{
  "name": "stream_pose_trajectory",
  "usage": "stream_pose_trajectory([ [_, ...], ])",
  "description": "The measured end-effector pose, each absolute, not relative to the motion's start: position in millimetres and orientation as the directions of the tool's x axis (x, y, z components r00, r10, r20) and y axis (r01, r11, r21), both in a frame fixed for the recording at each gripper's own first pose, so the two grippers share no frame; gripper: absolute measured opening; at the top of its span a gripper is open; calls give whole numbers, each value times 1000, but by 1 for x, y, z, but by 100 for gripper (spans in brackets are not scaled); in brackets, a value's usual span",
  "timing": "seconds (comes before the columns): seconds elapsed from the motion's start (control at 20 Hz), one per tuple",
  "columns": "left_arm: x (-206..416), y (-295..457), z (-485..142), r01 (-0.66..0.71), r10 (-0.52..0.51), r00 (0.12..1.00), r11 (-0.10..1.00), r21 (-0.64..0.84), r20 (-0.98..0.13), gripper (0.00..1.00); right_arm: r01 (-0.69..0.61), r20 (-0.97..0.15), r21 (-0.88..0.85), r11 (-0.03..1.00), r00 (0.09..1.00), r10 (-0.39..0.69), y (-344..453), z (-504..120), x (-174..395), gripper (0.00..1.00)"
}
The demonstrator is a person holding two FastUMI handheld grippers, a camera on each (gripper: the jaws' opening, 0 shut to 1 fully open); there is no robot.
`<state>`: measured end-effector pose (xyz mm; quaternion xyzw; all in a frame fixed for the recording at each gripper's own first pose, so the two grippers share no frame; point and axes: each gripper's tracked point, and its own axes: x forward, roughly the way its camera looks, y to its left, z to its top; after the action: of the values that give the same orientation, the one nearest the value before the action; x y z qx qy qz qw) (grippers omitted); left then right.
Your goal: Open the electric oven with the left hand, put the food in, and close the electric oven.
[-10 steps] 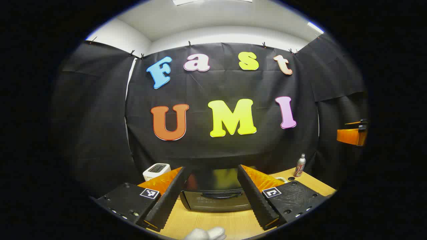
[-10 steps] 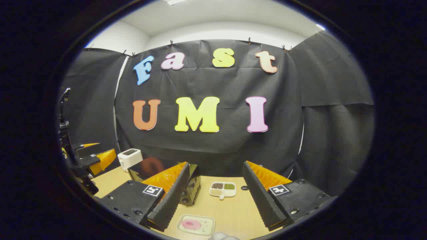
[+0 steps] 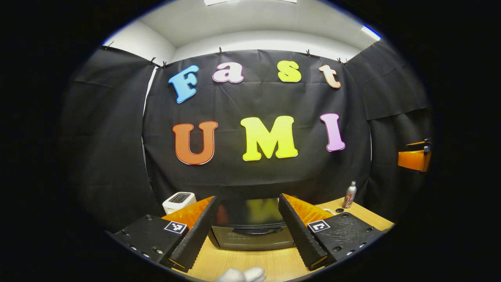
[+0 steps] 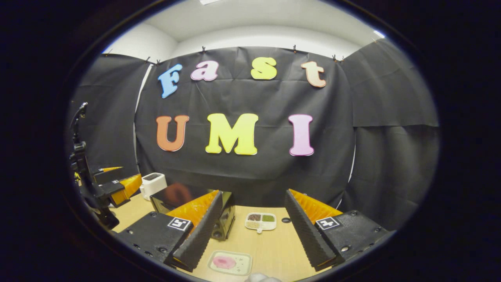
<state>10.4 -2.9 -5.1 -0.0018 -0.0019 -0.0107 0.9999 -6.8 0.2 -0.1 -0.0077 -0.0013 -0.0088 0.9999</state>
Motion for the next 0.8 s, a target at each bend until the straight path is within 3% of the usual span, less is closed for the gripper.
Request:
stream_pose_trajectory([
  [0.2, 20, -7, -16, 32, -32, 999, 999, 11, -2, 96, 30, -6, -13, 999, 1000, -30, -3, -3, -10, 96],
  [0.25, 25, -9, -22, 36, -36, 999, 999, 14, -4, 100, 36, -12, -12, 999, 999, -36, -5, -5, -10, 96],
  [0.35, 35, -12, -34, 41, -40, 999, 999, 20, -19, 96, 44, -20, -14, 999, 999, -45, -8, -6, -12, 100],
  [0.45, 49, -18, -52, 52, -51, 998, 998, 21, -33, 96, 54, -34, -17, 998, 998, -55, -12, -8, -14, 96],
  [0.8, 102, -21, -131, 52, -52, 984, 999, -7, -170, 97, 118, -70, -43, 992, 990, -121, -31, -7, -30, 96],
])
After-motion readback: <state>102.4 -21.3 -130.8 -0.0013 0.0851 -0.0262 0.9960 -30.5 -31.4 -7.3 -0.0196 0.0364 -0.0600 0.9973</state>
